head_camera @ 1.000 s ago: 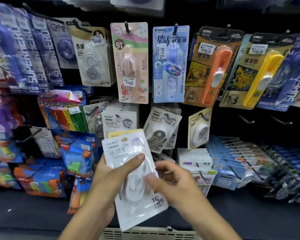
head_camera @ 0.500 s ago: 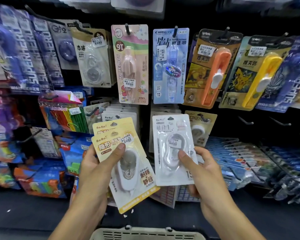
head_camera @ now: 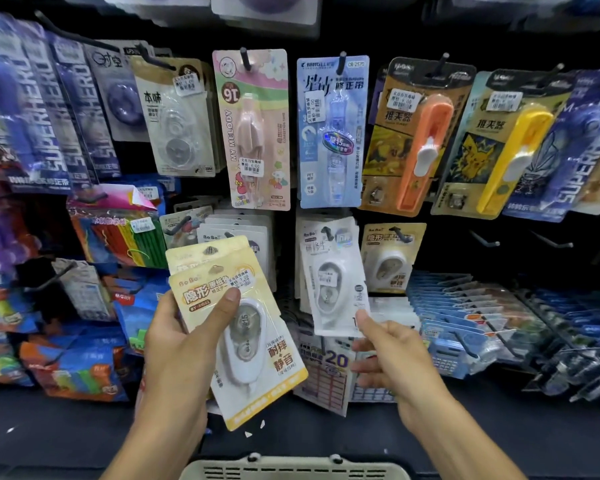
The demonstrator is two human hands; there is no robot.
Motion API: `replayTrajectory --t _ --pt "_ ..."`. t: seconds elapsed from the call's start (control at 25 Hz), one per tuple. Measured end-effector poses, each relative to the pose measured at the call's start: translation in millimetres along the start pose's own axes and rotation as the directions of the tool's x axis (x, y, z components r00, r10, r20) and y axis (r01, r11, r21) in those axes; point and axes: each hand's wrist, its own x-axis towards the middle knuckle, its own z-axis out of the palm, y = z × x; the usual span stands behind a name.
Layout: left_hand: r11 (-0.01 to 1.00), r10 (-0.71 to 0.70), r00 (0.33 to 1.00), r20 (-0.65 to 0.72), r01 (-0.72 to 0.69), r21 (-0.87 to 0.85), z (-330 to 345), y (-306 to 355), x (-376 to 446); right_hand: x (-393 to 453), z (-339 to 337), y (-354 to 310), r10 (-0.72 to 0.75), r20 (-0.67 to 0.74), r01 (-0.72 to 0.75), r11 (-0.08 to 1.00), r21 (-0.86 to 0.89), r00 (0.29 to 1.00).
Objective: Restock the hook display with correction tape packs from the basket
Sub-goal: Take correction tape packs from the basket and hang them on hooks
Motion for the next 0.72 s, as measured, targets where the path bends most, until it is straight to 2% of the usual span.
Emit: replayTrajectory --t 0.08,0.16,0.2,0.24,0.36,0.48,0.6,0.72 --pt "1.0 -0.022 0.999 0.036 0.021 0.001 3 -3 -4 -9 2 -1 -0.01 0.191 0.023 0.998 -0.065 0.981" --pt "0.996 -0.084 0.99 0.111 0.082 0.018 10 -7 -10 -24 12 -1 -0.095 0.458 0.117 0.993 -0.02 0.884" --pt "0.992 -0.13 0.977 0.168 0.127 0.025 13 -10 -14 -30 17 0 -0.144 0.521 0.157 0.987 0.02 0.841" --pt "0.985 -0.172 0.958 0.228 0.172 0.021 17 -11 -17 -33 21 1 -0.181 0.51 0.187 0.982 0.04 0.841" --pt "0.978 -0.195 0.93 0.311 0.208 -0.011 23 -11 -20 -26 9 -9 -0.241 0.318 0.22 0.97 0.101 0.917" --pt "0.987 -0.15 0.956 0.253 0.161 -0.023 19 -7 -14 -11 -27 -25 -0.271 0.042 0.259 0.948 0.186 0.962" --pt "0.986 -0.15 0.97 0.191 0.161 -0.045 13 -3 -8 -2 -53 -31 -0.287 -0.196 0.309 0.947 0.092 0.938" --pt "0.985 -0.17 0.972 0.165 0.174 -0.014 12 -3 -7 0 -63 -31 -0.282 -0.297 0.308 0.95 0.047 0.912"
